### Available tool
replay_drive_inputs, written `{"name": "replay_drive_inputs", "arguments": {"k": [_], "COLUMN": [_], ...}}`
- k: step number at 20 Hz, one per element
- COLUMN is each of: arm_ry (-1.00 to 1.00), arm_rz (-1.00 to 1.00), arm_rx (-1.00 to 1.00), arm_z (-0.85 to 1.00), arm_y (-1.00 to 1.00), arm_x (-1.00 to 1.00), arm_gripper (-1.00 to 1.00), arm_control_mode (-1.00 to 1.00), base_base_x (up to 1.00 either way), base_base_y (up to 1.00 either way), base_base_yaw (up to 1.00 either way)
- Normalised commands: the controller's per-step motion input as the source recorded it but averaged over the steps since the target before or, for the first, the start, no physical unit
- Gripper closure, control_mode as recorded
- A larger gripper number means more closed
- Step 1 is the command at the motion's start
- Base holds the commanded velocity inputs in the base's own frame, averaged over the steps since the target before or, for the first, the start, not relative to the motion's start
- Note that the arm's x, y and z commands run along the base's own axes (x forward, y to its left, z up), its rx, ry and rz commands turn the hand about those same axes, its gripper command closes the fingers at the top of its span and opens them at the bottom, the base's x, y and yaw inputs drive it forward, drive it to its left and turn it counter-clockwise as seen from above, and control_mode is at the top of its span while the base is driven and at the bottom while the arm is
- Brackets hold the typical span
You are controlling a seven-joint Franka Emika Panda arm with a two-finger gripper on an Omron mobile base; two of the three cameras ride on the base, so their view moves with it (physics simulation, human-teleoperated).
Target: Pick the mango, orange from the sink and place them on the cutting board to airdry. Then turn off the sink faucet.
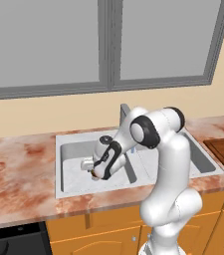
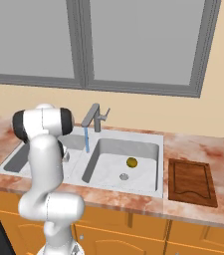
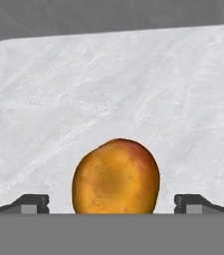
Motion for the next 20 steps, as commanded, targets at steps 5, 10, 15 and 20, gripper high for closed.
{"name": "replay_drive_inputs", "arguments": {"k": [5, 10, 15, 20], "arm_ry": [0.00, 0.00, -0.02, -0.07], "arm_rz": [0.00, 0.00, 0.00, 0.00], "arm_rx": [0.00, 0.00, 0.00, 0.00], "arm_z": [-0.16, -0.13, -0.03, 0.29], "arm_y": [0.00, 0.00, 0.01, -0.10], "arm_x": [0.11, 0.11, 0.02, -0.28], "arm_gripper": [-1.00, -1.00, 1.00, 1.00], "arm_control_mode": [-1.00, -1.00, -1.00, -1.00], "base_base_x": [0.00, 0.00, 0.00, 0.00], "base_base_y": [0.00, 0.00, 0.00, 0.00], "base_base_yaw": [0.00, 0.00, 0.00, 0.00]}}
